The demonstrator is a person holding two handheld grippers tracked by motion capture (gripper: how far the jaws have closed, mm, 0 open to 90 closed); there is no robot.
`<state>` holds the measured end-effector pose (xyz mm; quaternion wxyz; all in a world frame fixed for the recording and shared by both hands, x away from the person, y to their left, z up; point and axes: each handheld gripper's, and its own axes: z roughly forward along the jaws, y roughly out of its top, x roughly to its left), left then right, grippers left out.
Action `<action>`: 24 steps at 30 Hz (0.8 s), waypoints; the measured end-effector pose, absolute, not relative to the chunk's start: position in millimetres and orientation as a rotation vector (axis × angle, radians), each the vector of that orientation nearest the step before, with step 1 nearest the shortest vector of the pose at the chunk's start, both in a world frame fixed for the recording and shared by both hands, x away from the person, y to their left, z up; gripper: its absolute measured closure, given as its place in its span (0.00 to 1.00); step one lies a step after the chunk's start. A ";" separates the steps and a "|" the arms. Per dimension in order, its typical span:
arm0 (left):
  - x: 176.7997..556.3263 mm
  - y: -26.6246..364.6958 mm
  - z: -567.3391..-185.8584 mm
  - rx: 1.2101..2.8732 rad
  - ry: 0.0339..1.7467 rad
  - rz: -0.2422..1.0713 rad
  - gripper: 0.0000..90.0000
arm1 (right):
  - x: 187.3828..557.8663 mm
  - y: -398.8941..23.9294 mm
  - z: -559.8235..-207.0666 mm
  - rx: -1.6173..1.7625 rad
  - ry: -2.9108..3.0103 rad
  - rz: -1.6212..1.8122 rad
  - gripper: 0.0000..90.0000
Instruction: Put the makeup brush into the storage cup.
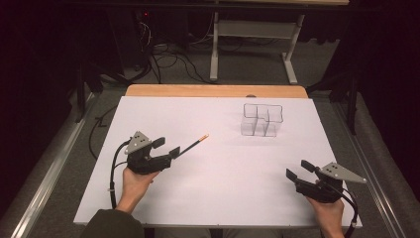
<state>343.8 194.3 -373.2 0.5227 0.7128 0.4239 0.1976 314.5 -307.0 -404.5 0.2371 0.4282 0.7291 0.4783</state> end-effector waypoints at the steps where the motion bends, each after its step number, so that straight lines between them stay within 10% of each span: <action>1: 344.6 193.3 -373.1 1.708 1.012 0.471 0.36 | 314.6 -307.0 -404.5 1.174 1.999 1.311 0.37; 24: 362.4 173.1 -369.4 1.734 0.992 0.502 0.37 | 314.5 -307.6 -404.1 1.170 1.996 1.314 0.37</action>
